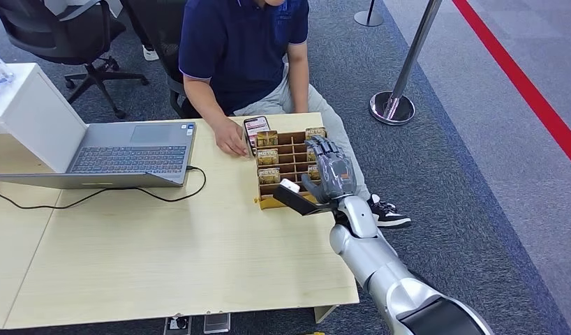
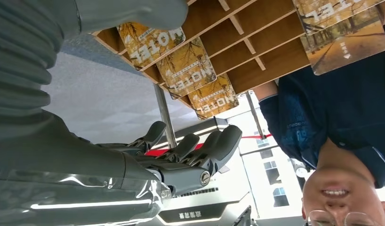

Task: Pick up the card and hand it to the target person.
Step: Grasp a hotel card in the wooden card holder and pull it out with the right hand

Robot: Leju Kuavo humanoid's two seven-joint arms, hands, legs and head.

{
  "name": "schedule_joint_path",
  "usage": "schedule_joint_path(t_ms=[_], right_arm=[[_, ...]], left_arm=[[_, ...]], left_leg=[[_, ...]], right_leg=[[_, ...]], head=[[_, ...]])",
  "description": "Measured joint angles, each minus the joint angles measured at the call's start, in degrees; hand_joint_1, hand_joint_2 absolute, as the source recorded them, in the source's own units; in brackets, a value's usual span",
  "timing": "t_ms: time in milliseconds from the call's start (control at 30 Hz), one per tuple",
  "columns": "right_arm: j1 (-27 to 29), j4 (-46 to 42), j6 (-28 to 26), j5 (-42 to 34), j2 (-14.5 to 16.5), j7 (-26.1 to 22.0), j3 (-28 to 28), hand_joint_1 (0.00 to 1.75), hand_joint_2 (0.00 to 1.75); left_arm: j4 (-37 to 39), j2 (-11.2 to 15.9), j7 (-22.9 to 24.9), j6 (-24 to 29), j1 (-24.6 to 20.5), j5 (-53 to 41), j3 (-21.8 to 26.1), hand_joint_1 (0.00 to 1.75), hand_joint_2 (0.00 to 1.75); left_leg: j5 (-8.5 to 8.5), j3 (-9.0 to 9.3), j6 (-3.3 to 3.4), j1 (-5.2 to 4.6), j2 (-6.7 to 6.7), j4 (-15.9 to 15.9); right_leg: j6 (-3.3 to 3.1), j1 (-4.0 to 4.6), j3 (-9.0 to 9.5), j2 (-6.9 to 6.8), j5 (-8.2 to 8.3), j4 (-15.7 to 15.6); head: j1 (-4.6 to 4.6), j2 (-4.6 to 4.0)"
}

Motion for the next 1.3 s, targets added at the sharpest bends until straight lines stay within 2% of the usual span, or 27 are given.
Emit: schedule_joint_path(t_ms=[133, 233, 800, 1300], right_arm=[[-0.1, 0.7, -0.2, 0.0, -0.3, 0.0, -0.2, 0.36, 1.75], [-0.2, 1.2, -0.3, 0.0, -0.4, 0.0, -0.3, 0.36, 1.75], [-0.4, 3.5, -1.3, 1.0, -1.1, 1.3, -0.3, 0.53, 1.75], [-0.5, 5.4, -1.2, 2.4, -1.1, 2.1, -0.4, 0.58, 1.75]], left_arm=[[0.0, 0.0, 0.0, 0.0, -0.2, -0.3, 0.0, 0.00, 0.00], [0.0, 0.0, 0.0, -0.1, -0.3, -0.5, 0.0, 0.00, 0.00], [0.0, -0.1, 0.2, -0.6, -0.6, -1.0, 0.0, 0.00, 0.00], [0.0, -0.2, 0.2, -0.4, -0.6, -1.3, 0.2, 0.00, 0.00]], left_leg=[[0.00, 0.00, 0.00, 0.00, 0.00, 0.0], [0.00, 0.00, 0.00, 0.00, 0.00, 0.0], [0.00, 0.00, 0.00, 0.00, 0.00, 0.0], [0.00, -0.01, 0.00, 0.00, 0.00, 0.0]], right_leg=[[0.00, 0.00, 0.00, 0.00, 0.00, 0.0], [0.00, 0.00, 0.00, 0.00, 0.00, 0.0], [0.00, 0.00, 0.00, 0.00, 0.00, 0.0], [0.00, 0.00, 0.00, 0.00, 0.00, 0.0]], head=[[-0.04, 0.00], [-0.07, 0.00], [-0.04, 0.00], [-0.04, 0.00]])
